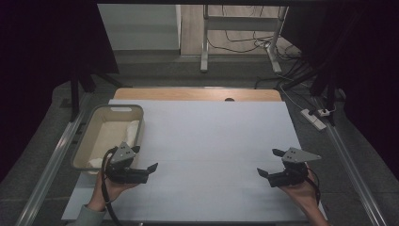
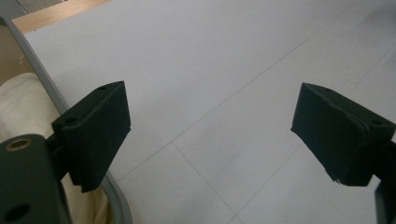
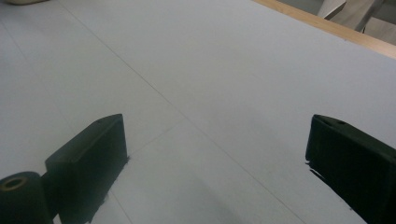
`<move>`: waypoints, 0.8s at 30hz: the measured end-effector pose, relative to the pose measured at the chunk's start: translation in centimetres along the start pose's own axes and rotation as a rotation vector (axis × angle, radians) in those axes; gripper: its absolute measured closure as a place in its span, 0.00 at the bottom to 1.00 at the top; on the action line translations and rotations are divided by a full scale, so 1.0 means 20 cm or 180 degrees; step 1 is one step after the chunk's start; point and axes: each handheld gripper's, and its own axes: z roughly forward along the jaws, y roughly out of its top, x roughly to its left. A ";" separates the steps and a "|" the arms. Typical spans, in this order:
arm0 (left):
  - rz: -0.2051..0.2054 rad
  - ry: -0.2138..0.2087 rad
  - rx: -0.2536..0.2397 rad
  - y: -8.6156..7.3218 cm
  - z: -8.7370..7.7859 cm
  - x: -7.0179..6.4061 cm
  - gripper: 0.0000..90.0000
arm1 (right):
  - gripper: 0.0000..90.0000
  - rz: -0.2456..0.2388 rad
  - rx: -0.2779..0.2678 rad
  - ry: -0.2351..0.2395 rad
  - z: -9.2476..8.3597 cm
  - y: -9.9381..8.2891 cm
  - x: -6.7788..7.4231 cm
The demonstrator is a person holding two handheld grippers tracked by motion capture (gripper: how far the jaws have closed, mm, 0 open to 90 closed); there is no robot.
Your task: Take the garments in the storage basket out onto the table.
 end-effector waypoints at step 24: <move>-0.0030 0.0003 0.0019 -0.01 -0.04 0.02 0.13 | 0.06 0.0009 0.0023 0.0050 0.01 0.02 0.00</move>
